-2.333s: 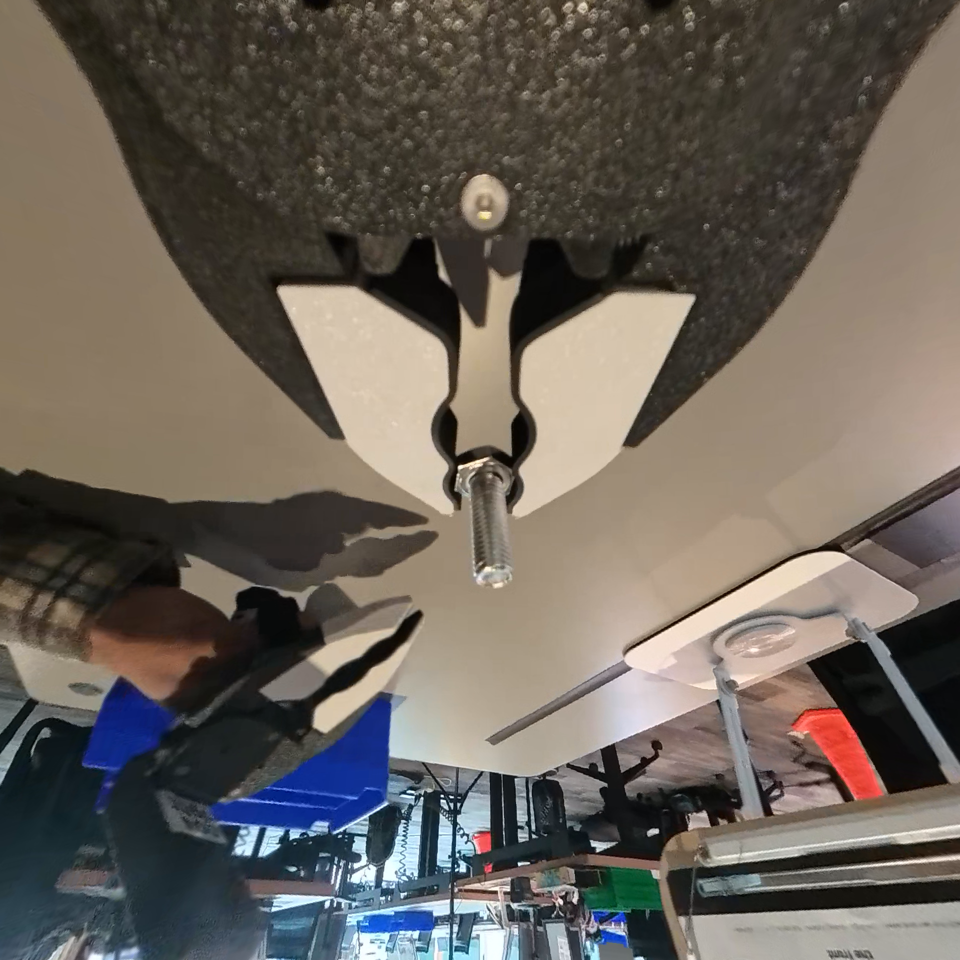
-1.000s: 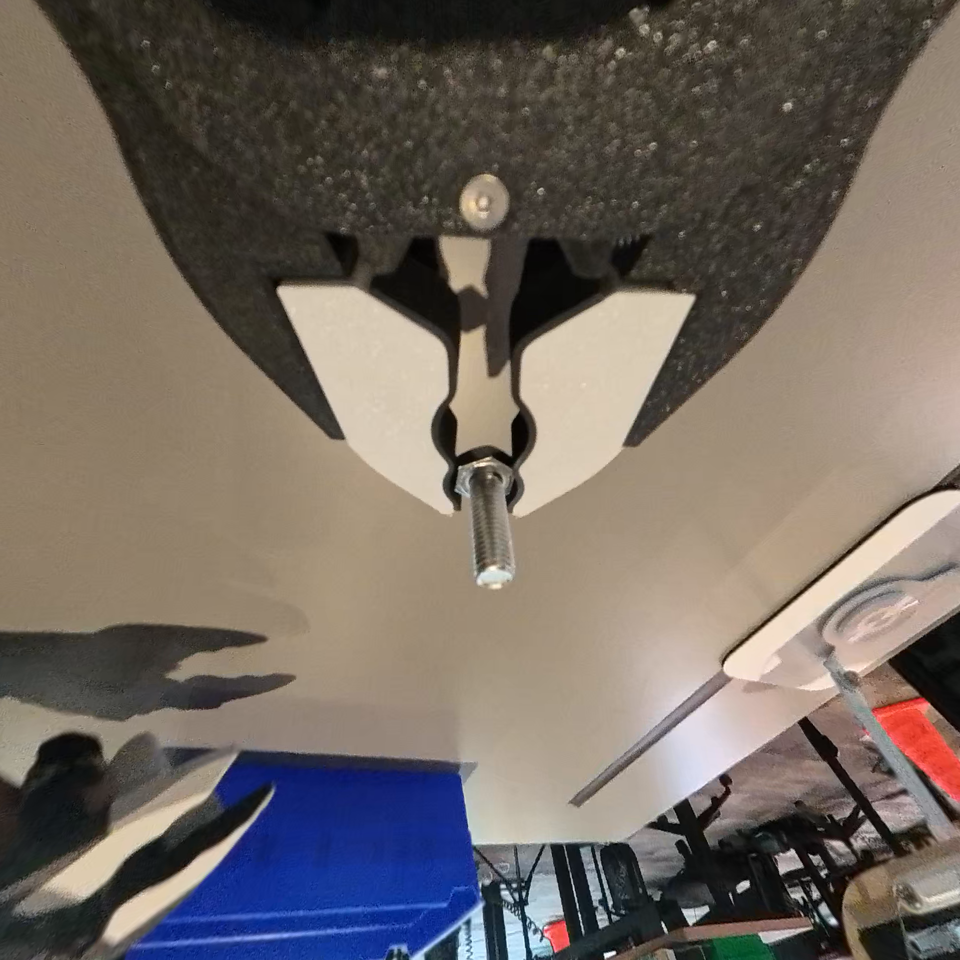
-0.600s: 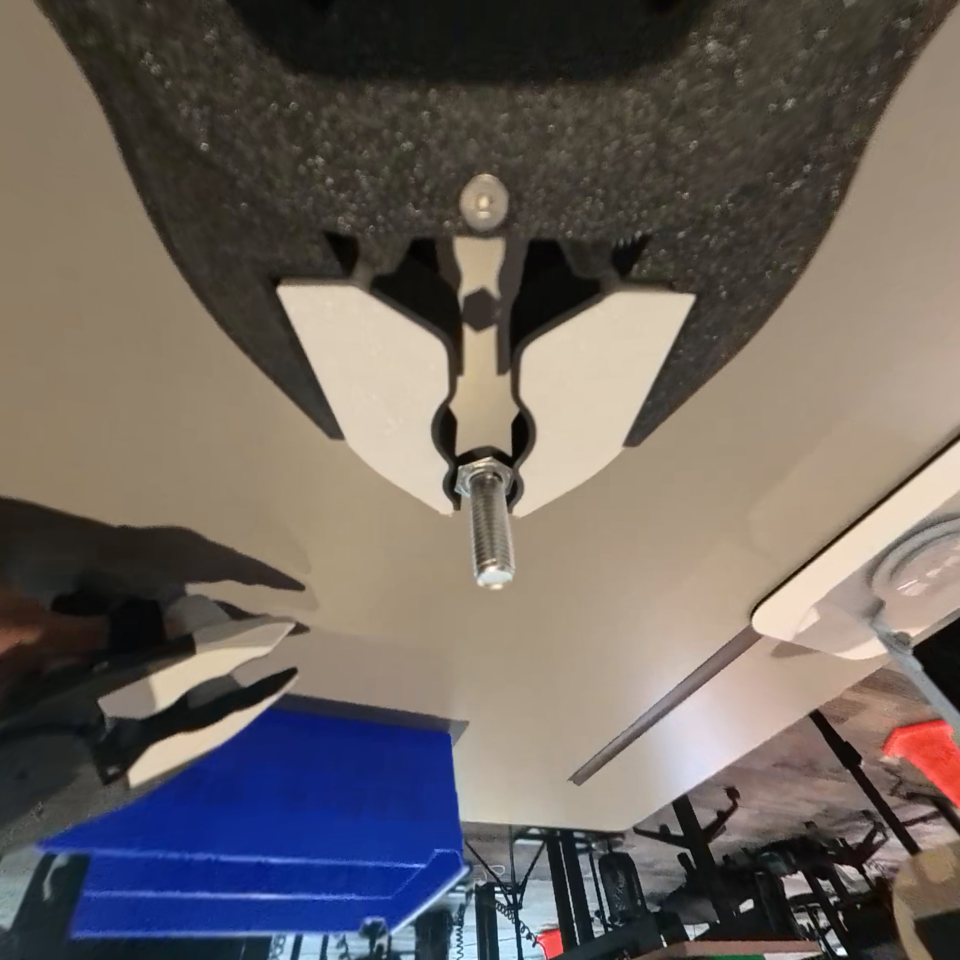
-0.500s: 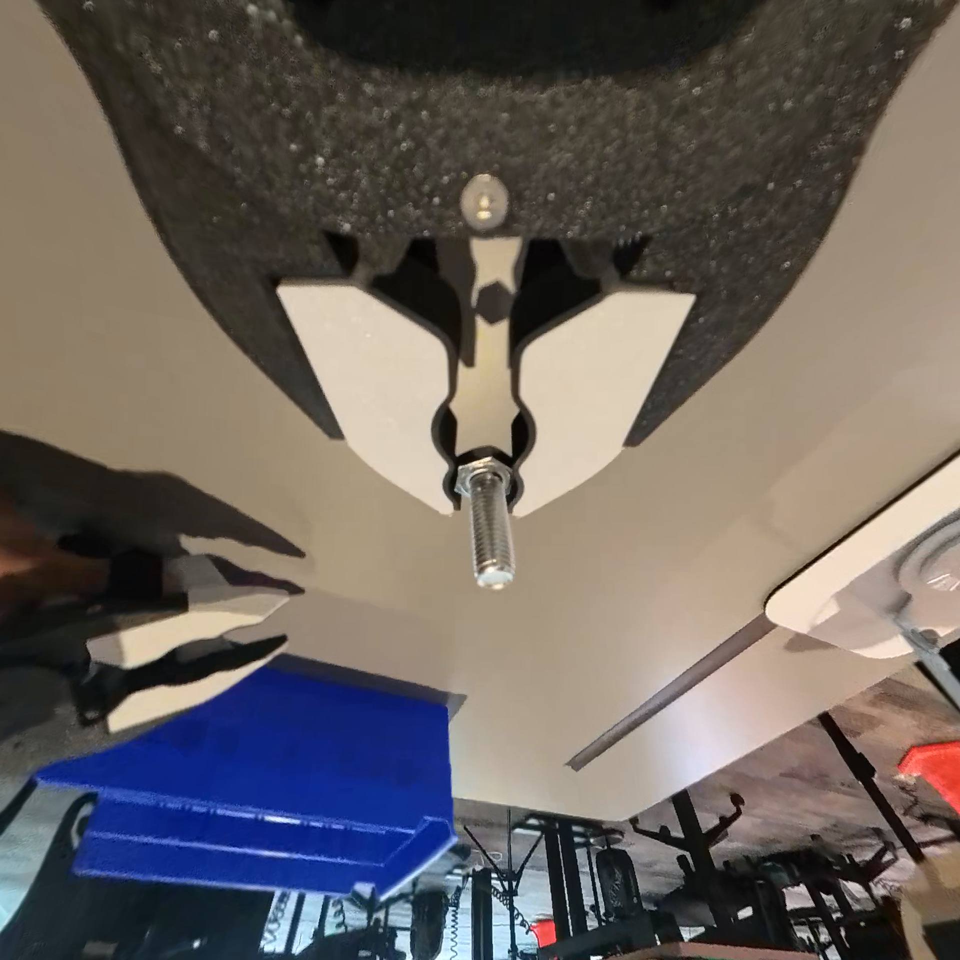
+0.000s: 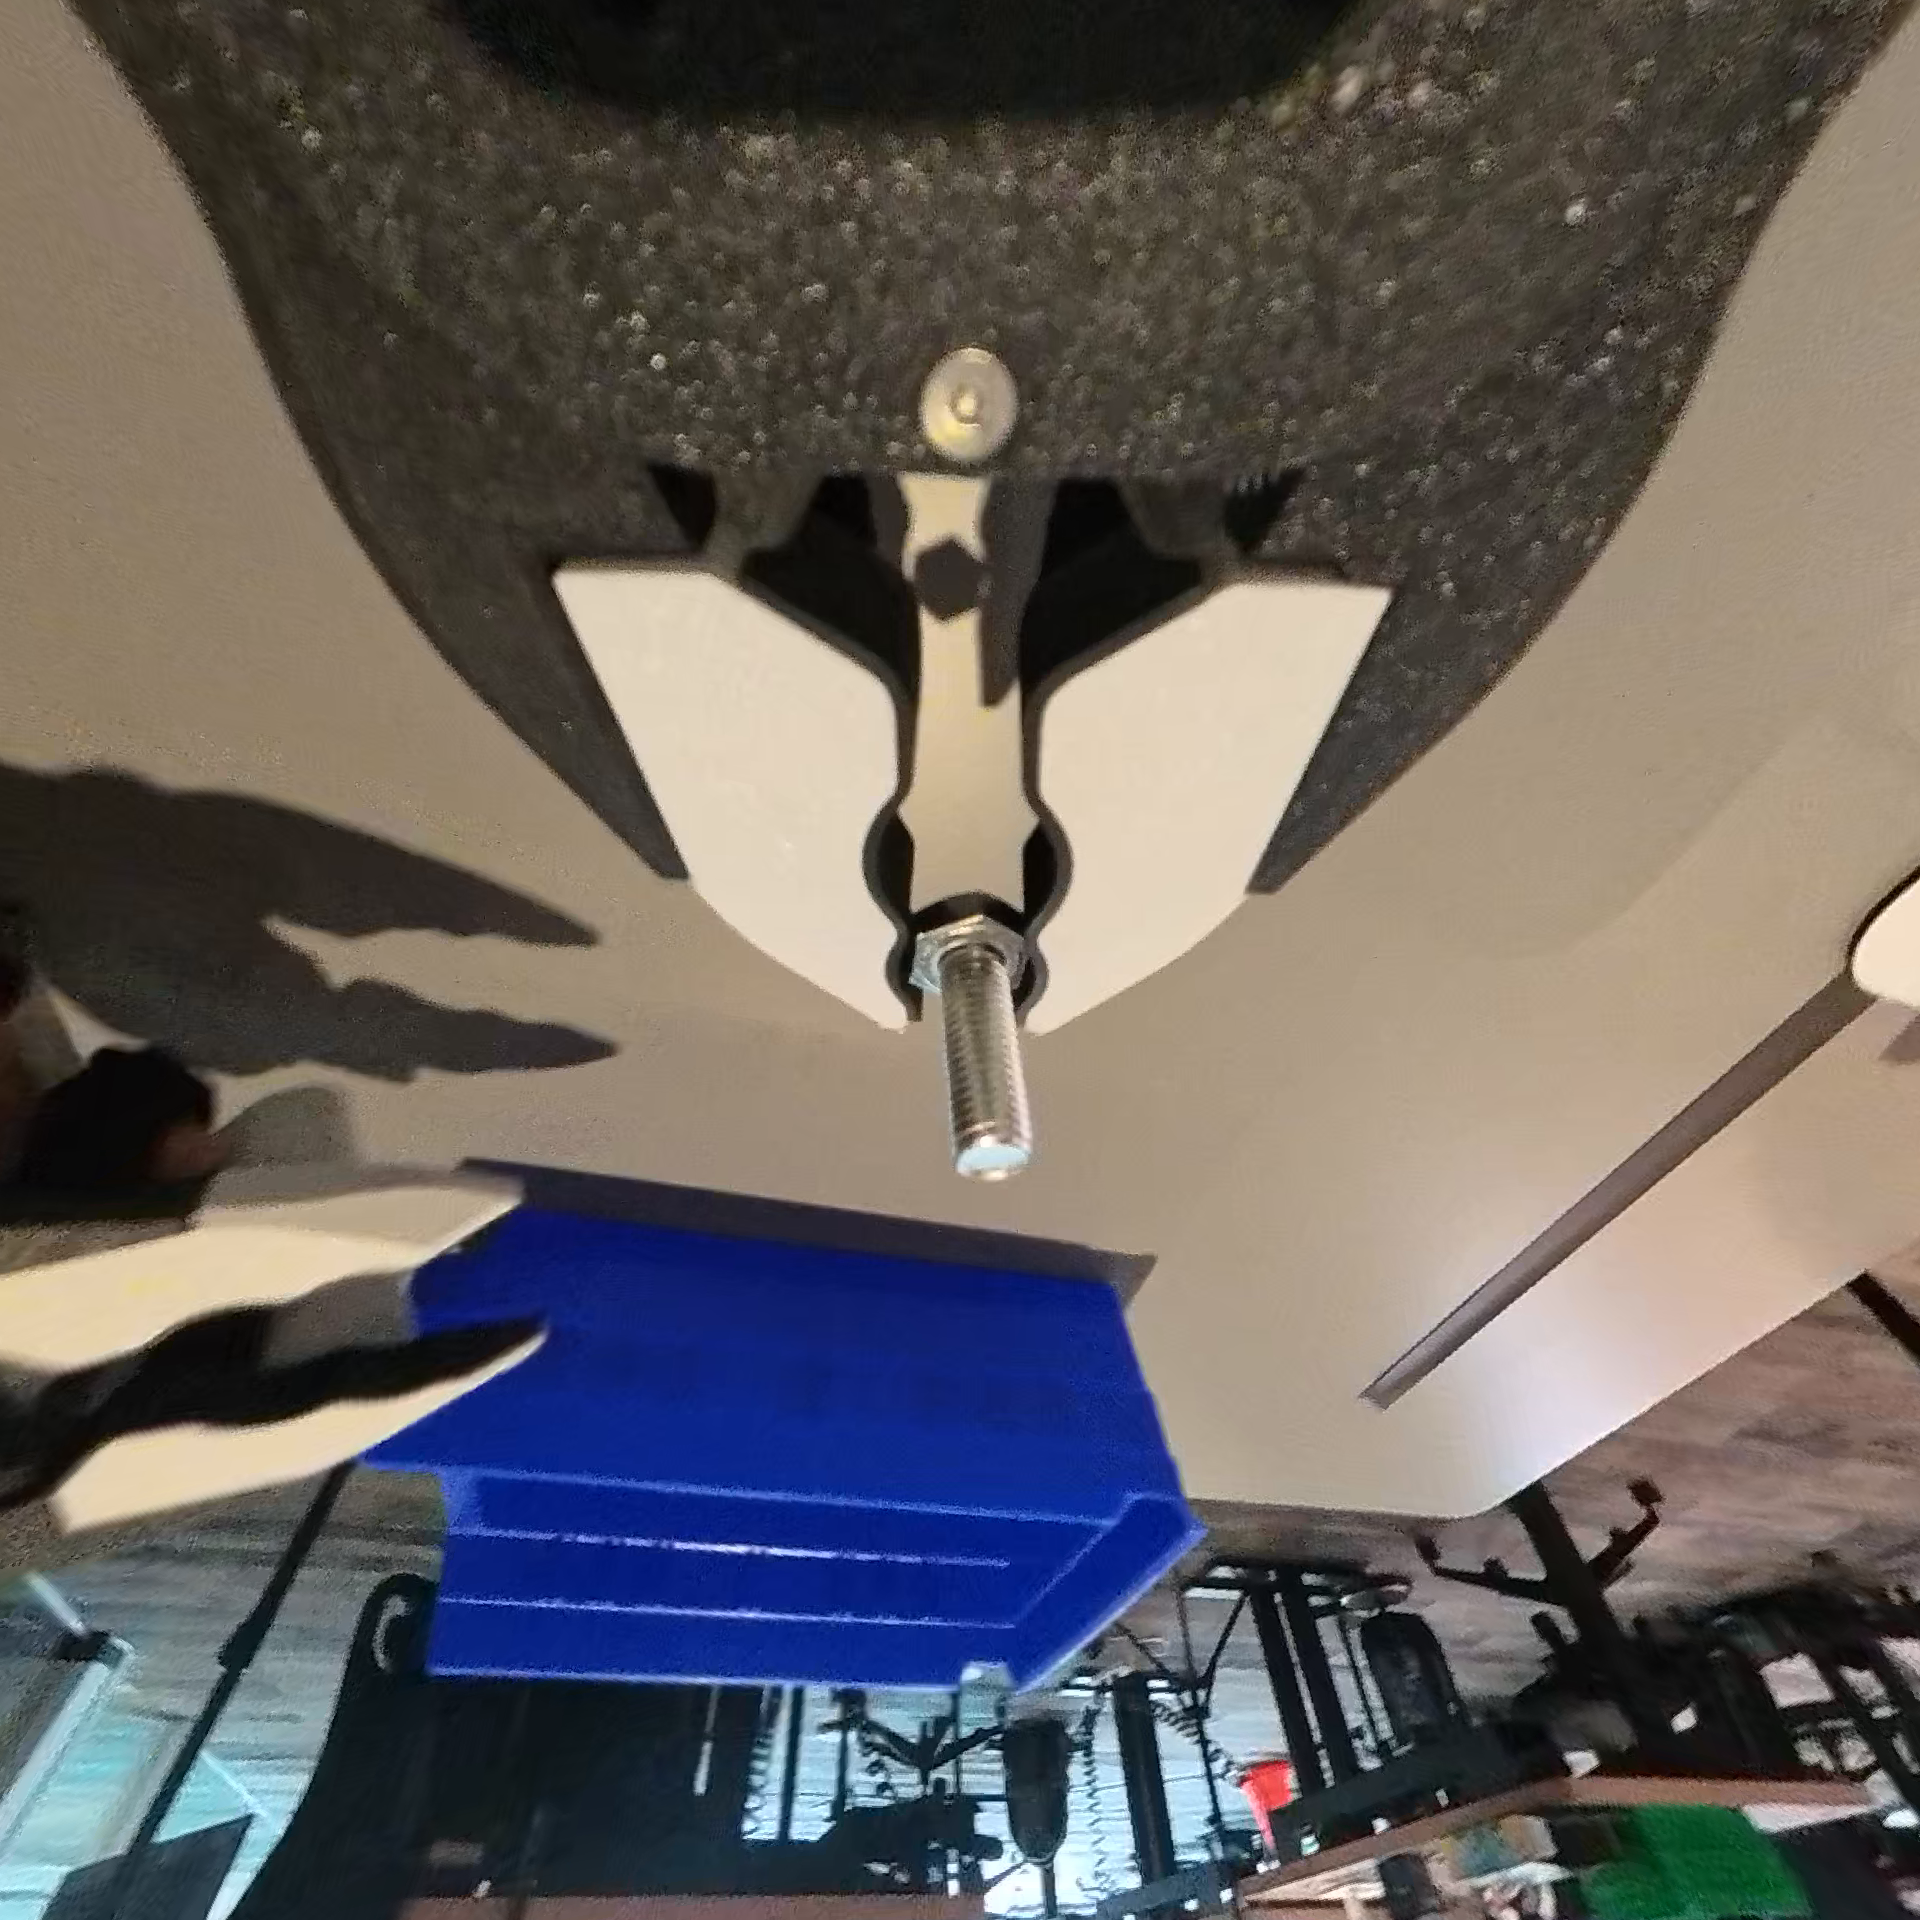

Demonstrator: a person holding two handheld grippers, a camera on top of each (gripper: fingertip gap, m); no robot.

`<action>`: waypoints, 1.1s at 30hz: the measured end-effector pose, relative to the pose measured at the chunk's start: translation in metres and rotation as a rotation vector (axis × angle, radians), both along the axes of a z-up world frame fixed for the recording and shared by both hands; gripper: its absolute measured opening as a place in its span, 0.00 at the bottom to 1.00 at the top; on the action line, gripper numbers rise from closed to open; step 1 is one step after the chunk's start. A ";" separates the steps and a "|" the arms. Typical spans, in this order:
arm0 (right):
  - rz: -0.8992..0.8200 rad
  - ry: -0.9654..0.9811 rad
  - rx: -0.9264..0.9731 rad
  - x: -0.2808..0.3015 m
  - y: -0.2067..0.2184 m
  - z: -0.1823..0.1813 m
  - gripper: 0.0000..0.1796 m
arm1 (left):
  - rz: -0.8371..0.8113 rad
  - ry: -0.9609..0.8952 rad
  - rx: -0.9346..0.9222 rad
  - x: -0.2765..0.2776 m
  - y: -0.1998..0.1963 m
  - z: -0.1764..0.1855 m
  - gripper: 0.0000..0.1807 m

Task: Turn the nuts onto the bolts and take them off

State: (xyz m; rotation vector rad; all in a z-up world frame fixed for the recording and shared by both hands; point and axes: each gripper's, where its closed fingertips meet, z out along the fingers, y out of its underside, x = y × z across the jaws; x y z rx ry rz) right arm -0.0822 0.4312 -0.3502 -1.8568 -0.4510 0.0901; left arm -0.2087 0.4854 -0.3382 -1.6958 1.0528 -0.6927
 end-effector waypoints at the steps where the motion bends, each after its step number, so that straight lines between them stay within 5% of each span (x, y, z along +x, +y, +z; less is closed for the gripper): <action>1: -0.035 -0.017 0.010 0.019 -0.016 0.005 0.24 | -0.019 0.002 0.011 0.005 -0.004 0.001 0.08; 7: -0.343 -0.063 -0.010 0.172 -0.139 -0.023 0.27 | -0.092 -0.056 0.051 0.031 -0.020 0.001 0.08; 12: -0.554 0.048 -0.156 0.273 -0.215 -0.172 0.30 | -0.029 -0.121 0.094 0.043 -0.005 -0.004 0.08; 18: -0.458 0.146 -0.448 0.270 -0.218 -0.432 0.31 | 0.134 -0.095 0.243 0.052 0.030 -0.007 0.08; 22: -0.381 0.184 -0.593 0.249 -0.207 -0.566 0.29 | 0.198 -0.019 0.362 0.062 0.048 -0.007 0.08; 27: -0.322 0.258 -0.726 0.226 -0.195 -0.676 0.27 | 0.188 0.117 0.394 0.074 0.070 -0.015 0.08; 33: -0.310 0.388 -0.771 0.205 -0.174 -0.745 0.21 | 0.192 0.245 0.305 0.077 0.103 -0.012 0.08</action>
